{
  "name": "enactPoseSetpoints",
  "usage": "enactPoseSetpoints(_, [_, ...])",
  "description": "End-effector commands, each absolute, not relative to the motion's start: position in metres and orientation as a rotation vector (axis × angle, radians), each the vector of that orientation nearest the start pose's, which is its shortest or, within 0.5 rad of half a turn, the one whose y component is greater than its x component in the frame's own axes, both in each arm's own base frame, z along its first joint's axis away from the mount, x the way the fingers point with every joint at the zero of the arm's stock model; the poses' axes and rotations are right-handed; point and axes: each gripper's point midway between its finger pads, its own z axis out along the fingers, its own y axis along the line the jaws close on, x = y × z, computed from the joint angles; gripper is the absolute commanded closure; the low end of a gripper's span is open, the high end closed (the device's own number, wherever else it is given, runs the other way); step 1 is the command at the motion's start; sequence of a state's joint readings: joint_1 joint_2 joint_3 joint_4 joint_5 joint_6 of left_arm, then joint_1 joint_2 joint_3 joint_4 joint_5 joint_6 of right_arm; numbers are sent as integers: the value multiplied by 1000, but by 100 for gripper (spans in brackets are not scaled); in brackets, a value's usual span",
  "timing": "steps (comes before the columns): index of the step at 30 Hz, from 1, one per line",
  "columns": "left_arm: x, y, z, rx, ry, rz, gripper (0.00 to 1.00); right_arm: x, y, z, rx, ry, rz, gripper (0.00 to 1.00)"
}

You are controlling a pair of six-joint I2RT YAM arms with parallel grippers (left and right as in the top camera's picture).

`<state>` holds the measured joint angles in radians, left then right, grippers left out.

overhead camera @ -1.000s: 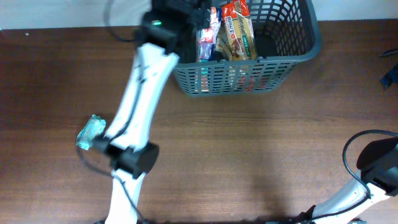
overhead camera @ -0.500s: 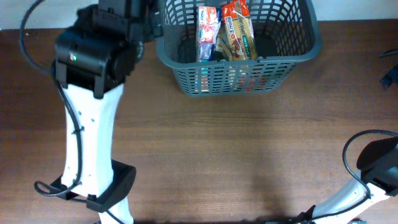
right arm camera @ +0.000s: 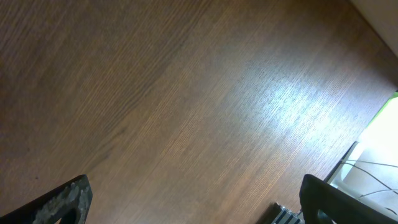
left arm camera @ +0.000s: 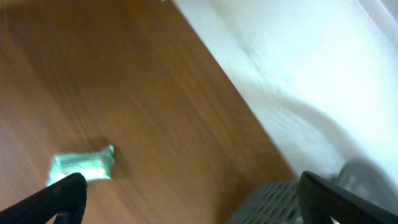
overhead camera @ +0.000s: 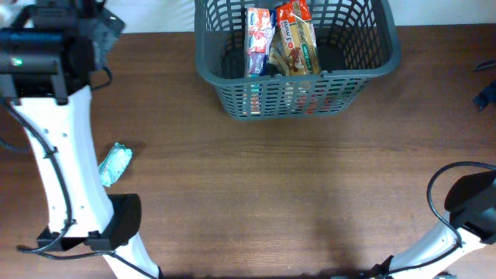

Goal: Pack container
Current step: 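Open the left gripper and withdraw it to the left, then lower the left gripper onto the green flushable wipes pack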

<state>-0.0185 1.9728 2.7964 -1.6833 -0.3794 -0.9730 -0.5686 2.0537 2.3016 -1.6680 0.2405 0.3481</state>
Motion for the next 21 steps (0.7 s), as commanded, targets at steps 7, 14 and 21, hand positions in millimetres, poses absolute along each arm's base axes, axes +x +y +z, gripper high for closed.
enactPoseSetpoints(7, [386,100,300,-2153,1679,-138,1,317,-250,226,1366,2666,-375,1])
enactPoseSetpoints(14, [366,71,208,-2663,1755,-278,1,317,-250,226,1366,2666,-375,1])
enactPoseSetpoints(21, [327,76,149,-3045,1467,-39,1,317,-250,226,1366,2666,-375,1])
